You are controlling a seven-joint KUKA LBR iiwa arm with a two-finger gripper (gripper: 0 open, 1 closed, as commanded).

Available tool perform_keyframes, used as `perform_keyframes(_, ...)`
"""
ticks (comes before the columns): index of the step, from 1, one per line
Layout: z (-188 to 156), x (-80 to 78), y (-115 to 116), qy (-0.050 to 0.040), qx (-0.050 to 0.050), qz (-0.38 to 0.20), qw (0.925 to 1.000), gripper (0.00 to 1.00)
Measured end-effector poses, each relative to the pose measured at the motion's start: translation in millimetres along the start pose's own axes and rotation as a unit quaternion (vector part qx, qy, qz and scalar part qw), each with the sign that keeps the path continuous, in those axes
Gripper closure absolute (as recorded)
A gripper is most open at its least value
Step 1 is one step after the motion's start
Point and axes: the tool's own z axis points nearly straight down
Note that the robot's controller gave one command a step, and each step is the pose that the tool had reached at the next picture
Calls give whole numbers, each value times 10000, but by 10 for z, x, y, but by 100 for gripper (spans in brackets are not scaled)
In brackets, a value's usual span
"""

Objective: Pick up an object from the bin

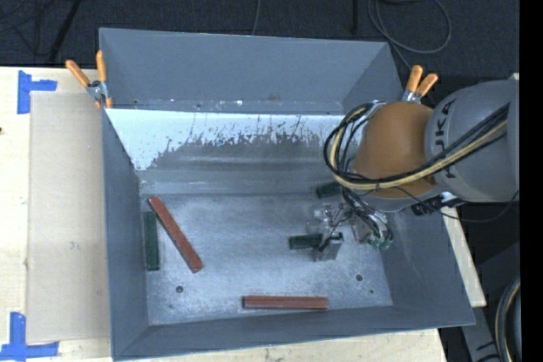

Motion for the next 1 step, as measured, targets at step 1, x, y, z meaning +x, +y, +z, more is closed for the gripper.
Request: perform_keyframes(1,-351,-7,3,-17,3,-5,10000,100)
